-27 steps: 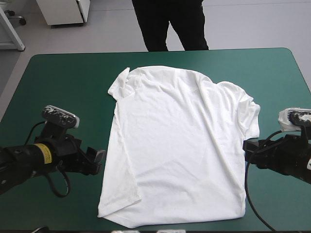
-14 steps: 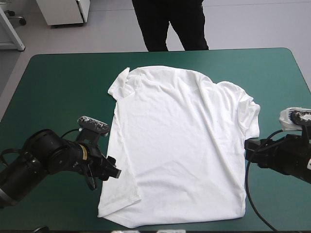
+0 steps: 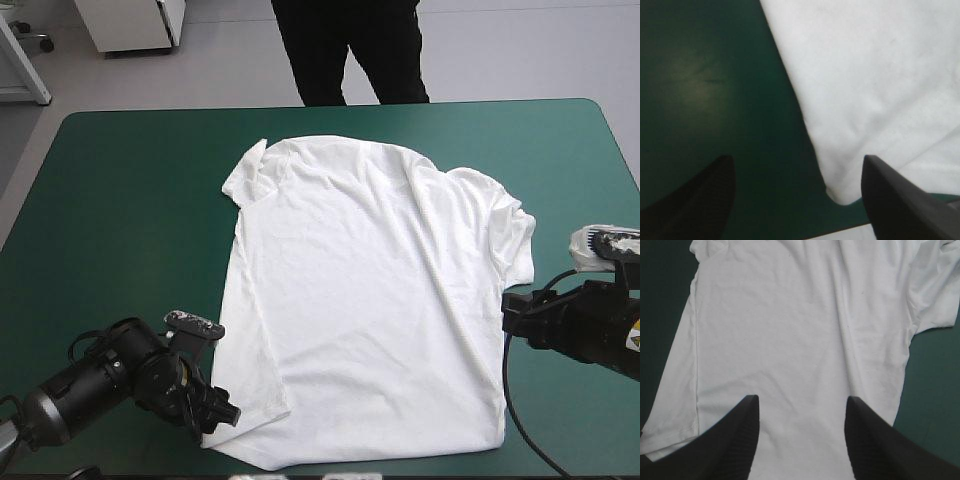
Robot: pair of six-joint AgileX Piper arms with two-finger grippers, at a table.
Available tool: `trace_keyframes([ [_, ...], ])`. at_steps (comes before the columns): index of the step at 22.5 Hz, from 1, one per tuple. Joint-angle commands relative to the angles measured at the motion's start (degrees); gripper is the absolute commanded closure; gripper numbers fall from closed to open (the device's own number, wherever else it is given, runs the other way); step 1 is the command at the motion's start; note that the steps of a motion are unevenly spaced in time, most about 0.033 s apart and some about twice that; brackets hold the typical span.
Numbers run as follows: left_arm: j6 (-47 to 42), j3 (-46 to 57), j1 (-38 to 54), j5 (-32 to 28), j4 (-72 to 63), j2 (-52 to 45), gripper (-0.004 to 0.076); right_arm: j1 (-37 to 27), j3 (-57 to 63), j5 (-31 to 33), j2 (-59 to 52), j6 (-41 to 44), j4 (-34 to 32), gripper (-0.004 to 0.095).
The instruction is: Fold the cloth
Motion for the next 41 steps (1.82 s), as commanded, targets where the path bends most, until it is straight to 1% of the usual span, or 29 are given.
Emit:
trace_keyframes([
  [1, -0.73, 0.97, -0.47, -3.81, -2.13, -0.68, 0.0215, -0.27, -1.03, -0.28, 0.19, -0.01, 0.07, 0.0422],
  [2, -0.73, 1.6, -0.47, -5.06, -2.28, -0.68, 0.0219, -0.27, -1.03, -0.28, 0.19, -0.01, -0.06, 0.0422],
  [3, -0.73, 3.19, -0.47, -7.34, -2.28, -0.29, 0.024, -0.27, -1.03, -0.28, 0.43, -0.01, -0.14, 0.0422],
  [7, -0.18, 7.07, -0.47, -11.34, -5.42, 3.55, 0.0302, -0.27, -1.03, -0.28, 0.6, -0.01, -0.14, 0.0422],
  [8, 1.31, 7.56, -0.47, -12.88, -7.19, 5.14, 0.0369, -0.27, -1.03, -0.28, 0.6, -0.01, -0.14, 0.0422],
  [9, 1.92, 7.56, -0.47, -13.4, -7.69, 5.87, 0.0414, -0.27, -1.03, -0.28, 0.6, -0.01, -0.38, 0.0422],
  [10, 3.35, 7.56, -0.47, -14.7, -9.21, 6.64, 0.0563, -0.27, -1.03, -0.28, 0.6, -0.01, -0.5, 0.0422],
  [12, 5.25, 7.56, -0.47, -16.27, -10.52, 6.64, 0.0732, -0.27, -1.03, -0.28, 0.6, -0.01, -0.38, 0.0422],
  [14, 5.36, 7.56, -0.47, -16.81, -10.72, 6.64, 0.0733, -0.27, -0.93, -0.18, 0.69, -0.01, -0.38, 0.0422],
  [16, 5.68, 7.56, -0.47, -16.42, -10.64, 6.64, 0.0733, -0.27, 1.21, -0.18, 0.69, -0.01, 1.08, 0.0422],
  [17, 5.78, 7.56, -0.47, -16.16, -10.64, 6.64, 0.0733, -0.27, 3.44, -0.18, 0.69, -0.01, 1.46, 0.0422],
  [22, 5.78, 7.56, -0.47, -15.24, -10.64, 6.64, 0.0733, -0.27, 15.03, -0.18, 1.29, -0.01, -1.77, 0.0422],
  [26, 6.16, 7.56, -0.47, -15.01, -10.64, 6.64, 0.0733, 0.4, 24.91, -0.47, 1.93, -0.01, -1.02, 0.0422],
  [30, 6.16, 7.56, -0.47, -15.01, -10.82, 6.64, 0.0733, 3.08, 31.27, -2.83, 1.96, 0.62, -3.17, 0.0422],
  [33, 6.16, 7.56, -0.47, -15.01, -10.82, 6.64, 0.0733, 4.65, 35.22, -7.52, 3.12, 0.62, -2.15, 0.0422],
  [38, 6.16, 7.56, -0.47, -15.01, -10.82, 6.64, 0.0733, 7.51, 36.29, -10.33, 8.41, 0.62, -3.77, 0.0427],
  [41, 6.16, 7.56, -0.47, -15.01, -10.82, 6.64, 0.0733, 9.67, 36.98, -12.35, 12.56, 1.9, -4.21, 0.0475],
])
